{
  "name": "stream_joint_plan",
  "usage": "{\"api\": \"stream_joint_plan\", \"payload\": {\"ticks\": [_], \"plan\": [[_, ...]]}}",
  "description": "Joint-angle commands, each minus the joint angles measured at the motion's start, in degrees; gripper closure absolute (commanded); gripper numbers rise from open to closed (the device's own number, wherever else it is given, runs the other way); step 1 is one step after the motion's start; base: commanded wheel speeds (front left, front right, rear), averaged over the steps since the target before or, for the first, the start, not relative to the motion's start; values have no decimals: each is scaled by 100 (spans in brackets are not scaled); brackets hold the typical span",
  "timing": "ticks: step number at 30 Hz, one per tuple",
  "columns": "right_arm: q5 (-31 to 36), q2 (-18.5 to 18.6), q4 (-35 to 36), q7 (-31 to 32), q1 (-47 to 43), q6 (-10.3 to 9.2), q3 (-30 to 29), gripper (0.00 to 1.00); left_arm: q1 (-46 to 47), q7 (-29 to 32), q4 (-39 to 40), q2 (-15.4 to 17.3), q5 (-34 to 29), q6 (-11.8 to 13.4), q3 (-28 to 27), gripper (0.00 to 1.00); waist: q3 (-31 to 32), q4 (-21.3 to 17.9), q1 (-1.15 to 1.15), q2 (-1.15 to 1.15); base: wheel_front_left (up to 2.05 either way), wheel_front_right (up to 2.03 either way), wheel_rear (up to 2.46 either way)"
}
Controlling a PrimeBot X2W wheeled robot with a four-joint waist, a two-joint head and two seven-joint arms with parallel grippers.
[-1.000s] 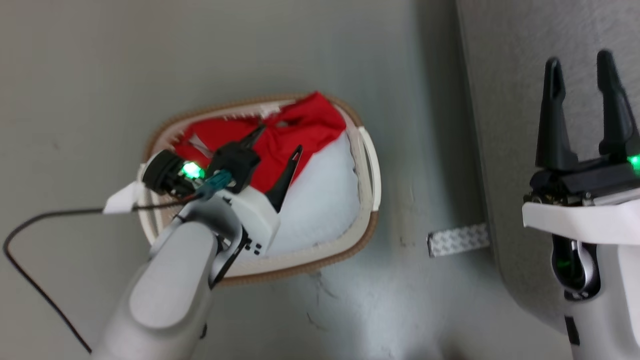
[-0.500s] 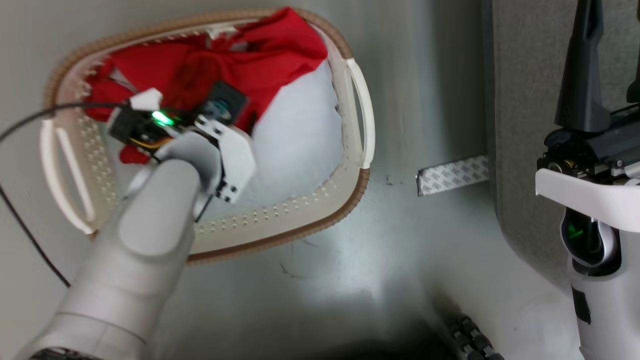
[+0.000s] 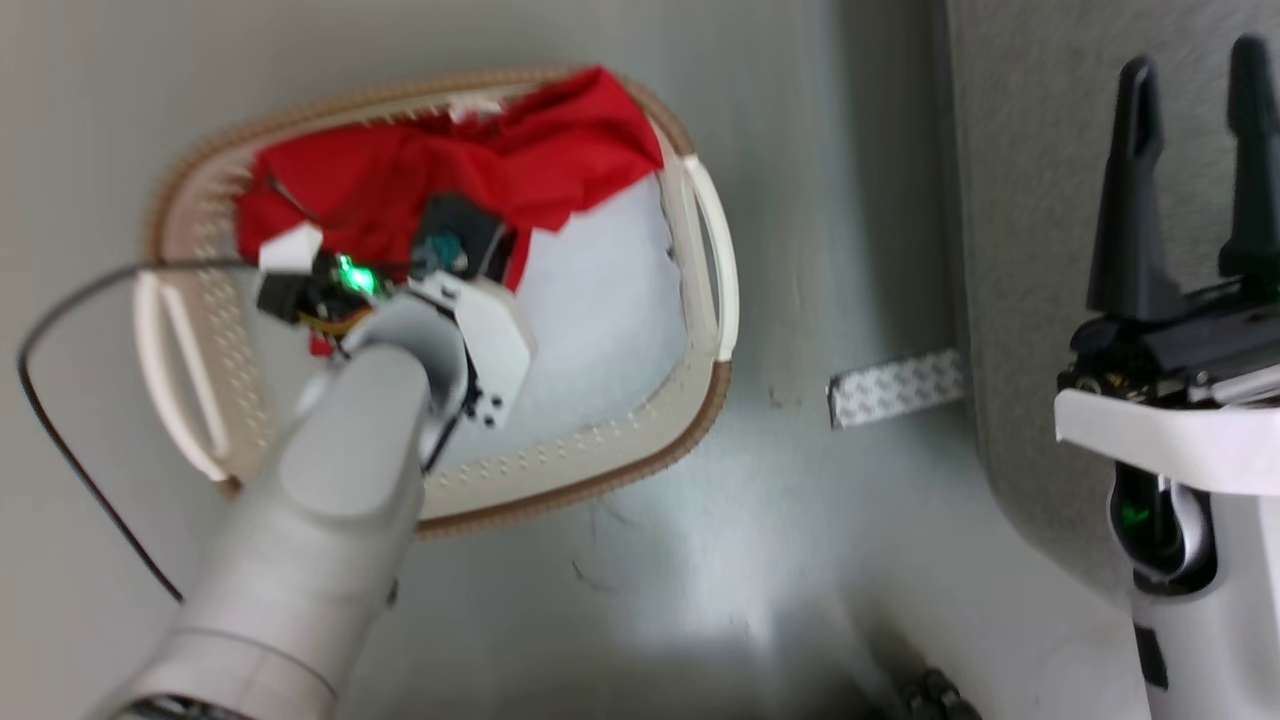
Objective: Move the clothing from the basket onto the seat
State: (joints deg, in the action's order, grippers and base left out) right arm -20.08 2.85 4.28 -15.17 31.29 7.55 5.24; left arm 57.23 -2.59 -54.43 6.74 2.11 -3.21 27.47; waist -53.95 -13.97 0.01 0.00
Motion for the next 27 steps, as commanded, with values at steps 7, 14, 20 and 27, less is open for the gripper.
{"api": "stream_joint_plan", "payload": {"ticks": [7, 14, 20, 27], "plan": [[213, 10, -347, 3, -559, -12, -114, 0, -680, -507, -107, -187, 527, -126, -157, 100, 1727, 359, -1, 0, 0, 0, 0], [433, 10, -716, 3, -1353, -12, -164, 0, -1385, -772, 92, -284, 979, -167, -306, 100, 3231, 550, -1, 0, 0, 0, 0], [544, 9, -942, 3, -2007, -12, -131, 0, -1892, -673, 552, -279, 1190, -89, -360, 100, 4203, 619, -1, 0, 0, 0, 0], [653, 11, -1151, 3, -2641, -12, 25, 0, -2526, -388, 1395, -223, 1380, 45, -400, 100, 5165, 653, -1, 0, 0, 0, 0]]}}
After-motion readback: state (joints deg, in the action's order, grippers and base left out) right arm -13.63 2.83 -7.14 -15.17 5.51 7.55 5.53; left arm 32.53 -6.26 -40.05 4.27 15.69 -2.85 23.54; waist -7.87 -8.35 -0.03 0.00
